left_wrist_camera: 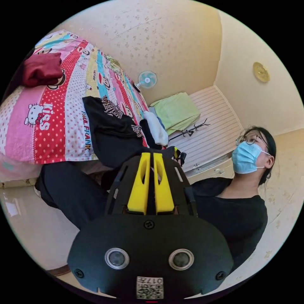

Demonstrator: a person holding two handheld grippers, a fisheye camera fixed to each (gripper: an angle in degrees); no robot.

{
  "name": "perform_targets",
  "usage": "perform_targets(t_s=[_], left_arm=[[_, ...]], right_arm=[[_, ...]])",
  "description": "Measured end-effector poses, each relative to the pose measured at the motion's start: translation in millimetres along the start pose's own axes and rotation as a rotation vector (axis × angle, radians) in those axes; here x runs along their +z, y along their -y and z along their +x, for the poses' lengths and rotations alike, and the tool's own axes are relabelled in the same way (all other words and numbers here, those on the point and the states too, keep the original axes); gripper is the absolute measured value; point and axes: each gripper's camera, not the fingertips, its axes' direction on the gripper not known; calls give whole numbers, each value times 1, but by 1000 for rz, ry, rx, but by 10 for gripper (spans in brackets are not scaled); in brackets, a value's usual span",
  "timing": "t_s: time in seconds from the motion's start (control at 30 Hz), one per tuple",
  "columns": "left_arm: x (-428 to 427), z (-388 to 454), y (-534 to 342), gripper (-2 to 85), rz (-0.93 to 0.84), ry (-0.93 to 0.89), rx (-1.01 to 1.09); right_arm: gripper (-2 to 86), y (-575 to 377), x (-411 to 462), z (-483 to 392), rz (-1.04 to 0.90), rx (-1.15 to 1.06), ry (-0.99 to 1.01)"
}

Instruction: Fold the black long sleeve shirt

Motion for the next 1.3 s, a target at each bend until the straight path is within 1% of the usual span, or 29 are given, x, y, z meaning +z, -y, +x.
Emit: perform_targets(t_s=[0.07,0.13,0.17,0.2,0.23,0.27,0.3,0.33,0.37,0.43,0.5,0.57,0.63,0.7,0.77,0.8,0.83,0.87,0.9,1.0,1.03,1.07,1.1,1.13,1.17,1.2,1.23,1.27,1.3], left_arm=[[3,-14,37,-6,65,-41,15],[7,-28,81,-5,111,-20,27],[11,-39,112,-2,133,26,29],[16,-50,142,2,143,96,24],[19,-56,157,7,151,138,25],[28,-69,185,17,166,228,46],[40,-85,207,38,169,309,54],[46,-95,216,48,162,341,40],[58,-113,227,78,146,377,-7],[69,-135,227,111,134,356,-77],[75,-148,202,123,155,334,-93],[83,-155,176,128,133,369,-136],[94,-164,150,146,100,402,-199],[111,-176,123,153,90,378,-269],[124,-184,115,137,98,343,-281],[127,-188,112,117,128,356,-300],[128,-190,112,83,142,362,-316],[130,-193,111,16,155,339,-325],[132,-195,110,13,168,283,-321],[130,-188,97,26,264,300,-329],[132,-186,96,34,275,309,-320],[137,-183,95,54,288,320,-304],[146,-186,98,78,277,307,-311],[151,-190,100,79,265,289,-329],[161,-196,104,81,252,242,-365],[169,-197,108,48,277,194,-362],[173,-194,111,32,298,167,-339],[181,-184,119,22,329,131,-299],[195,-169,134,14,314,133,-249]], right_arm=[[15,47,43,14,-20,-109,-84],[18,86,81,25,-50,-194,-187],[19,112,108,35,-68,-222,-274],[21,126,123,41,-78,-224,-316],[24,150,153,54,-106,-228,-403],[29,172,184,69,-138,-207,-487],[32,181,199,77,-148,-185,-523],[43,196,229,95,-181,-143,-585],[61,204,254,111,-224,-96,-651],[95,205,279,121,-244,-32,-732],[111,193,291,110,-224,-57,-701],[115,164,305,91,-247,-103,-653],[117,137,315,83,-261,-100,-676],[117,110,326,82,-282,-90,-670],[111,79,342,97,-332,-20,-681],[107,72,347,103,-354,-1,-693],[98,59,359,115,-414,37,-730],[86,50,363,115,-406,13,-748],[80,49,363,112,-390,3,-765],[47,54,369,100,-425,42,-881],[40,56,368,91,-388,55,-913],[35,54,366,78,-310,27,-925],[34,52,365,72,-263,-2,-917],[32,43,364,63,-182,-62,-879],[27,34,368,62,-159,-92,-866],[24,31,372,66,-183,-77,-885],[19,26,383,82,-289,-23,-951],[15,22,384,87,-298,-53,-944],[14,21,380,86,-268,-69,-930]])
